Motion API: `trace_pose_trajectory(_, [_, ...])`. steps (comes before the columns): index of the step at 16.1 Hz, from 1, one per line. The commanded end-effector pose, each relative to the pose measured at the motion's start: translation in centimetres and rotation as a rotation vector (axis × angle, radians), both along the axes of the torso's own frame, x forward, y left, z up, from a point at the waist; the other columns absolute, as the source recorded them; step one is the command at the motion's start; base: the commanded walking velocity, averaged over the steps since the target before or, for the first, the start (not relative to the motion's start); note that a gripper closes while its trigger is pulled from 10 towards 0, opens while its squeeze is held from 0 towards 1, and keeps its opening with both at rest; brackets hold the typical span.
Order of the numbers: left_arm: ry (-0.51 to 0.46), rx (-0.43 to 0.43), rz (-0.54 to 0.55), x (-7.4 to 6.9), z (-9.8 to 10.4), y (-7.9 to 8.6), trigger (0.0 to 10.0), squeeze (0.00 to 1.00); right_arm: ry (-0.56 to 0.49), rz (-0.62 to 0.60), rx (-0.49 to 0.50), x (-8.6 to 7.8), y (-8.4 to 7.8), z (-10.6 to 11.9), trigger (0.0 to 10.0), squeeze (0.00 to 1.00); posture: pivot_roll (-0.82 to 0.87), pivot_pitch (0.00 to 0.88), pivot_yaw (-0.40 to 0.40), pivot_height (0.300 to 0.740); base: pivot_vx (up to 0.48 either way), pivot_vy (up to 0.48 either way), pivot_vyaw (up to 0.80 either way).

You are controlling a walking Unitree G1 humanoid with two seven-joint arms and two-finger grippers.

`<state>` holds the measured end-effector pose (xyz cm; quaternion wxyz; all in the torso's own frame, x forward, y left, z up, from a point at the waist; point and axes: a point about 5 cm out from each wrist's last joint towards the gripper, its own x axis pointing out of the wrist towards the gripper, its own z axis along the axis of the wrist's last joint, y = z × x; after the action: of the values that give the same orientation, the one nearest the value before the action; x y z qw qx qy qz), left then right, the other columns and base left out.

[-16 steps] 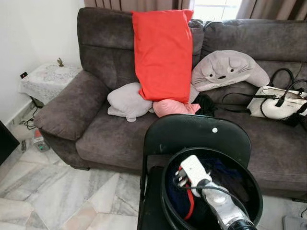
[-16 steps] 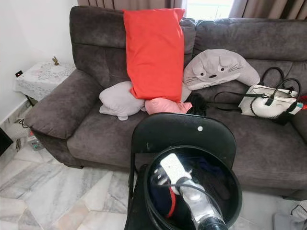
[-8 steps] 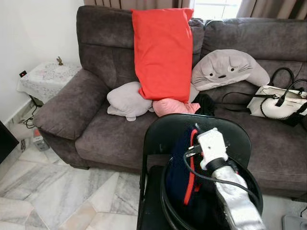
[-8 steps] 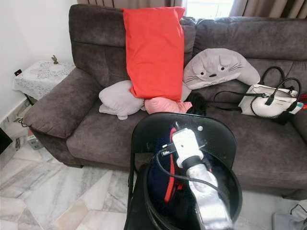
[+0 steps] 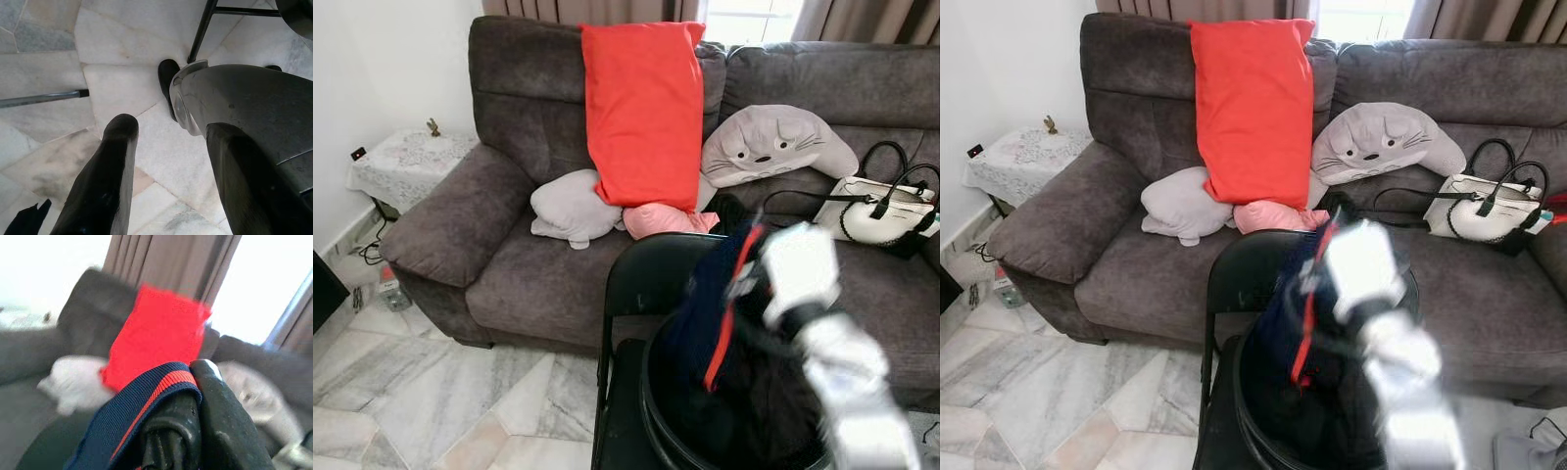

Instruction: Hang hanger

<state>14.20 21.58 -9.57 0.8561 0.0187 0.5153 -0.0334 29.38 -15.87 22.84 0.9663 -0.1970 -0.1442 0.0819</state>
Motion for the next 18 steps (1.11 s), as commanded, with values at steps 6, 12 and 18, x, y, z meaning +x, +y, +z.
trace_pose_trajectory(6, [0.010, -0.003, -0.005, -0.1, -0.1, -0.2, 10.0, 0.00, 0.508, -0.116, 0.205, -1.6, -0.4, -8.8, 0.0, 0.00, -0.07, 0.014, 0.006, 0.740, 0.000, 0.000, 0.00])
trace_pose_trajectory(12, [0.022, 0.004, -0.013, -0.3, -0.1, 0.0, 10.0, 0.00, 0.598, -0.268, 0.135, -4.3, -2.4, -11.6, 0.0, 0.00, -0.08, 0.032, 0.016, 0.740, 0.000, 0.000, 0.00])
trace_pose_trajectory(18, [0.023, 0.008, -0.025, -0.3, -0.1, 0.0, 10.0, 0.00, 0.620, -0.436, 0.112, -4.5, -4.4, -13.8, 0.0, 0.00, -0.06, 0.036, 0.014, 0.740, 0.000, 0.000, 0.00])
